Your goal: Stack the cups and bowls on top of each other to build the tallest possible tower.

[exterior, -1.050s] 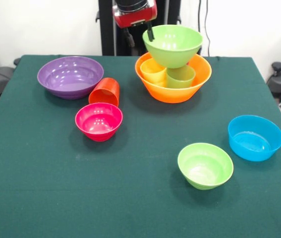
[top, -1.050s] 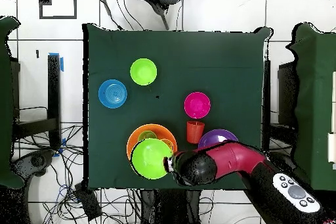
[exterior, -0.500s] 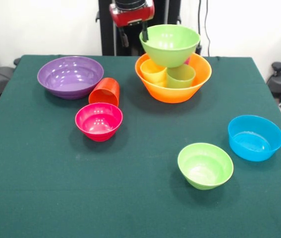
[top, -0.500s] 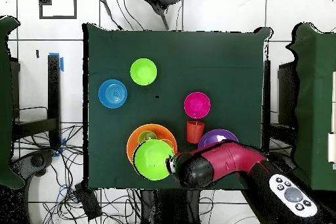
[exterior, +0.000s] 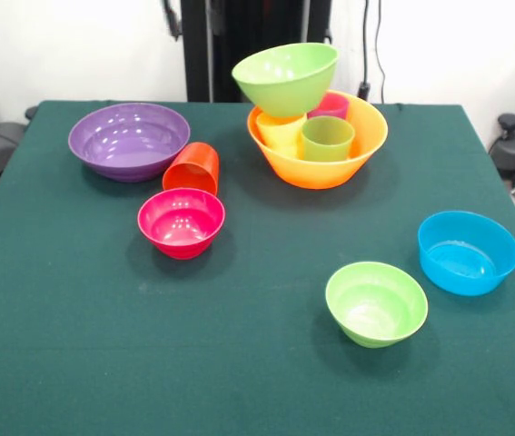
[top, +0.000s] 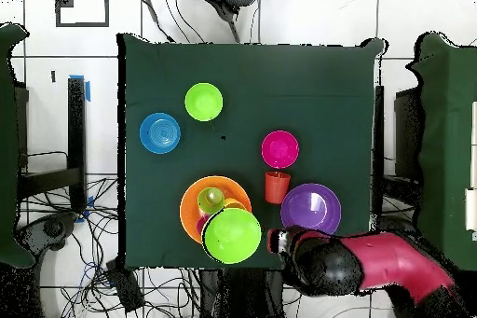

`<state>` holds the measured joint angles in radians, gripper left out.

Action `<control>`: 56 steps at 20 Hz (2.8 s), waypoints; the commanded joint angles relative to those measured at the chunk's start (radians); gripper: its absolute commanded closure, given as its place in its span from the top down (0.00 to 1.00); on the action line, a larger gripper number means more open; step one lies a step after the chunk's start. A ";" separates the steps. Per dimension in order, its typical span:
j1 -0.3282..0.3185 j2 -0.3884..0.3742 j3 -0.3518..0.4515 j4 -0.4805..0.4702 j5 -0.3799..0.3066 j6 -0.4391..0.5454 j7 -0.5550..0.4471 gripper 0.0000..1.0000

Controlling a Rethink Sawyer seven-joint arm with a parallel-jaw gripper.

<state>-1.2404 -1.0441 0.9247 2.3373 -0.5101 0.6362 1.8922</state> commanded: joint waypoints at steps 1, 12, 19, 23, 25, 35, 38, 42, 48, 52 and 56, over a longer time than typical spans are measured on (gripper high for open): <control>-0.112 -0.158 0.247 0.144 0.115 0.092 -0.354 1.00; -0.220 -0.096 0.445 0.172 0.118 -0.006 -0.227 1.00; -0.152 0.013 0.348 0.131 -0.004 -0.013 -0.159 1.00; -0.096 0.058 0.290 0.100 -0.058 -0.028 -0.112 1.00; -0.053 0.091 0.238 0.065 -0.113 -0.026 -0.089 1.00; -0.020 -0.008 0.283 0.046 -0.046 0.018 -0.069 1.00; -0.022 -0.092 0.366 0.105 0.057 -0.014 -0.036 1.00; -0.045 -0.114 0.422 0.137 0.118 -0.036 -0.042 1.00; -0.052 -0.126 0.441 0.167 0.138 -0.066 -0.026 1.00; -0.011 -0.127 0.400 0.170 0.109 -0.103 0.015 1.00; 0.012 -0.114 0.374 0.166 0.102 -0.111 0.024 1.00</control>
<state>-1.2984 -1.1794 1.3182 2.4208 -0.3809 0.5942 1.8848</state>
